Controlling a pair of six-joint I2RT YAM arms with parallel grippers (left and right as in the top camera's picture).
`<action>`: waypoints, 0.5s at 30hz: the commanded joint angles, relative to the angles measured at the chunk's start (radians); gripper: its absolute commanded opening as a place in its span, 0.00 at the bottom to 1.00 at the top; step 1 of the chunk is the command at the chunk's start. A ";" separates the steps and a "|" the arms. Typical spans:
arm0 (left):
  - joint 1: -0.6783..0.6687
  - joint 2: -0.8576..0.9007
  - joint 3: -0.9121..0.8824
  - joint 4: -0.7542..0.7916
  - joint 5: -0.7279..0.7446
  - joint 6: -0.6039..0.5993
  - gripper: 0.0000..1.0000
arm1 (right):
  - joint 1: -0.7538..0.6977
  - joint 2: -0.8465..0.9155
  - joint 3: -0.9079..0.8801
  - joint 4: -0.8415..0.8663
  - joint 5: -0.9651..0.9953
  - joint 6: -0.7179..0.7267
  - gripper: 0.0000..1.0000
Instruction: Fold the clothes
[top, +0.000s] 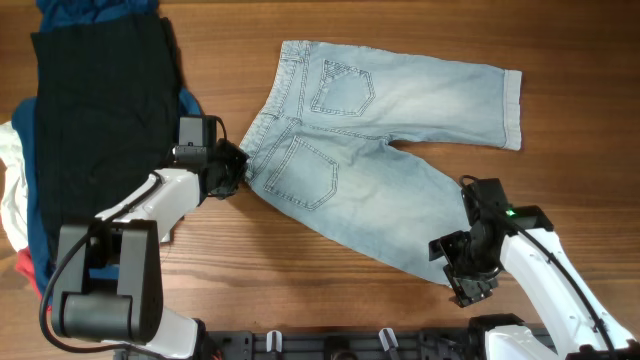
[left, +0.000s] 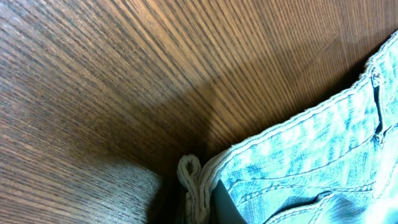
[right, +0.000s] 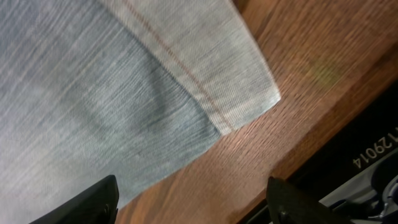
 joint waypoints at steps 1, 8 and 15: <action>0.013 0.010 -0.008 -0.009 -0.048 -0.021 0.04 | 0.005 0.045 -0.009 0.011 0.066 0.074 0.77; 0.013 0.010 -0.008 -0.009 -0.070 -0.020 0.04 | 0.005 0.256 -0.010 0.148 0.103 0.085 0.73; 0.013 0.010 -0.008 -0.008 -0.093 -0.021 0.04 | 0.005 0.397 -0.010 0.218 0.199 0.082 0.53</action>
